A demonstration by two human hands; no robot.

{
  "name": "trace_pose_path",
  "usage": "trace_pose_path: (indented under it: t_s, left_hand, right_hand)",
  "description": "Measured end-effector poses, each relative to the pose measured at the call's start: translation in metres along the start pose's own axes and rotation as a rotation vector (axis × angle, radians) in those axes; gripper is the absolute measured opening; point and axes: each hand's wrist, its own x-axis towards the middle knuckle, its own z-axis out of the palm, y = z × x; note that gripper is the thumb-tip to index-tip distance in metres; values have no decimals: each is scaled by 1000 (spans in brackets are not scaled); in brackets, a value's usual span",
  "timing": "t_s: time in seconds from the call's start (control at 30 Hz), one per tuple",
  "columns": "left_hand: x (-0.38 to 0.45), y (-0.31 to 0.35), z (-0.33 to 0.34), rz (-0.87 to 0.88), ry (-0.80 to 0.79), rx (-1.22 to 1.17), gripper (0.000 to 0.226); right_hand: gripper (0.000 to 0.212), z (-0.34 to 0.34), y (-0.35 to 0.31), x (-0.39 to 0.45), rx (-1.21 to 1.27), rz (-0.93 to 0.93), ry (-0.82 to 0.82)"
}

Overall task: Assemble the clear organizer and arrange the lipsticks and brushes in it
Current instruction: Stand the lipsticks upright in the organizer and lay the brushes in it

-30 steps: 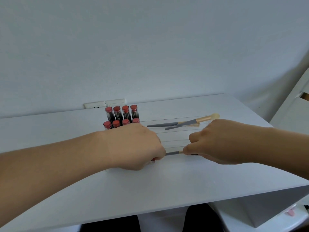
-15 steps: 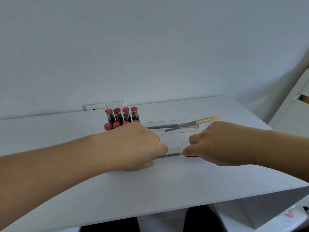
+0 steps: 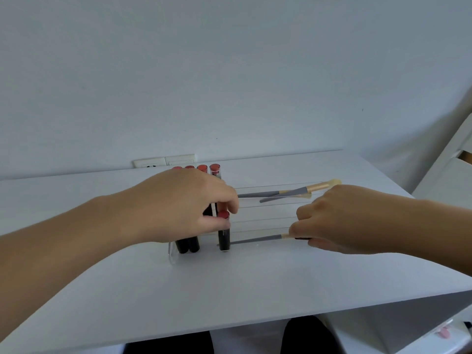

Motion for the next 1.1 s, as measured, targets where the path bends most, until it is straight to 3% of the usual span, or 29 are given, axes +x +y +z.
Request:
trace_pose_path:
  t_s: [0.2, 0.37, 0.5, 0.6, 0.8, 0.93, 1.1]
  left_hand:
    - [-11, -13, -5, -47, 72, -77, 9]
    - [-15, -17, -2, -43, 67, -73, 7]
    - [-17, -20, 0, -58, 37, -37, 13]
    - [-18, -19, 1, -68, 32, -18, 15]
    - [-22, -18, 4, -60, 7, 26, 13]
    - [-24, -18, 6, -57, 28, 23, 12]
    - [-25, -16, 7, -59, 57, 40, 10]
  right_hand:
    - [14, -4, 1, 3, 76, 47, 46]
    - [34, -23, 3, 4, 439, 236, 209]
    - [14, -31, -4, 6, 664, 327, 377]
    - [12, -32, -11, 12, 925, 417, 464]
    - [22, -21, -21, 29, 1476, 613, 447]
    - [28, -11, -31, 34, 1966, 633, 460]
    - [19, 5, -42, 38, 2261, 475, 414]
